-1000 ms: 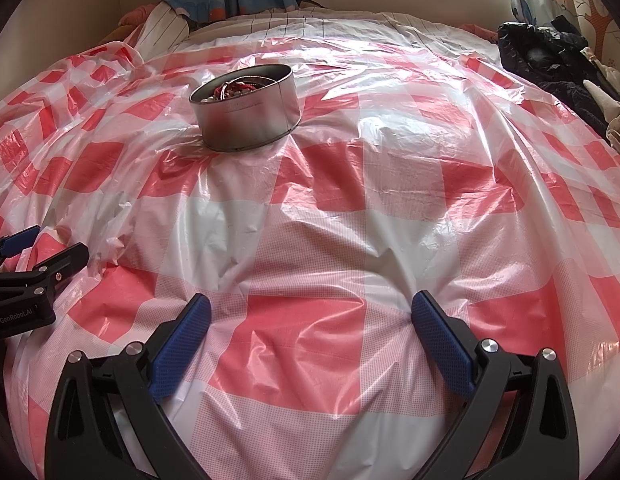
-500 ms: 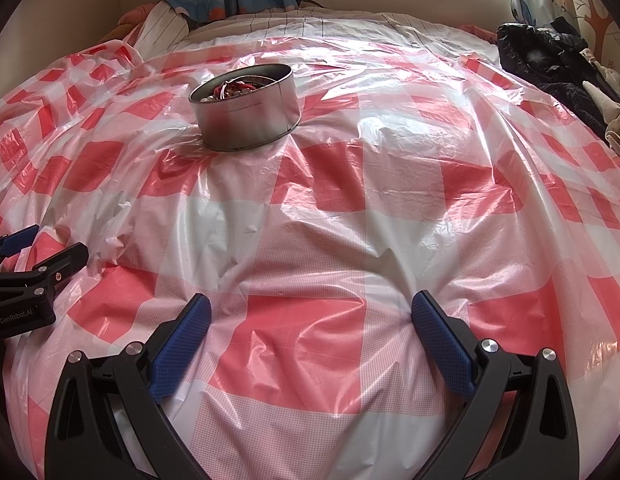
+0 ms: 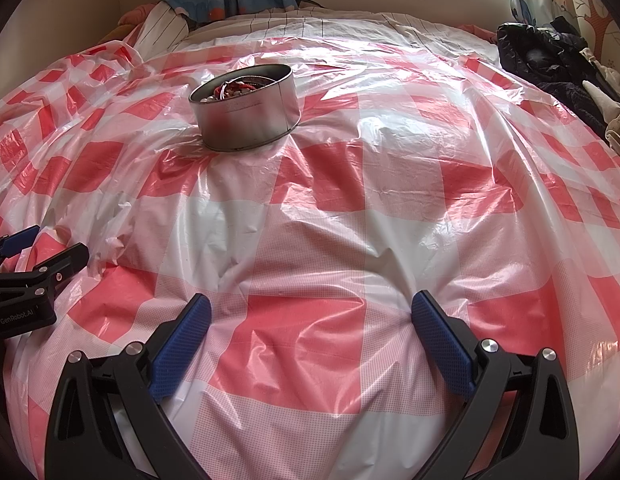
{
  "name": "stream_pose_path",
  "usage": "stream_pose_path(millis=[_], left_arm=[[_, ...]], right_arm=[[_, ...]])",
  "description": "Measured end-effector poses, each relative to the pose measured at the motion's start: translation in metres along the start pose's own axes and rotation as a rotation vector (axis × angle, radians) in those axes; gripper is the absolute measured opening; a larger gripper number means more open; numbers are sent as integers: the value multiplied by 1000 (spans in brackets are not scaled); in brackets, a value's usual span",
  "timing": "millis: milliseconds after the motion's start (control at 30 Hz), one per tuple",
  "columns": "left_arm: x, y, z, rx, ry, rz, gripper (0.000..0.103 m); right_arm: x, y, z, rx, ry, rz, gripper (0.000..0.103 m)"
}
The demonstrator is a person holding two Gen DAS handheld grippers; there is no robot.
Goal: Organize jewelry
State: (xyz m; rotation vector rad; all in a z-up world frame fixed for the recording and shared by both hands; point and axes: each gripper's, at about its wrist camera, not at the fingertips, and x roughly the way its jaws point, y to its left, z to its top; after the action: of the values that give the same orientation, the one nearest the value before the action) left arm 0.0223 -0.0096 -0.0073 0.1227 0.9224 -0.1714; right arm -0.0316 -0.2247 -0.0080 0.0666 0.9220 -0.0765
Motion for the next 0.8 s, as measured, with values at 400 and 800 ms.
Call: stream_pose_path(millis=[400, 800], left_arm=[[0, -1, 0, 1, 0, 1, 97], [0, -1, 0, 0, 1, 0, 97]], right_arm=[[0, 0, 0, 0, 0, -1, 96], [0, 1, 0, 0, 0, -1, 96]])
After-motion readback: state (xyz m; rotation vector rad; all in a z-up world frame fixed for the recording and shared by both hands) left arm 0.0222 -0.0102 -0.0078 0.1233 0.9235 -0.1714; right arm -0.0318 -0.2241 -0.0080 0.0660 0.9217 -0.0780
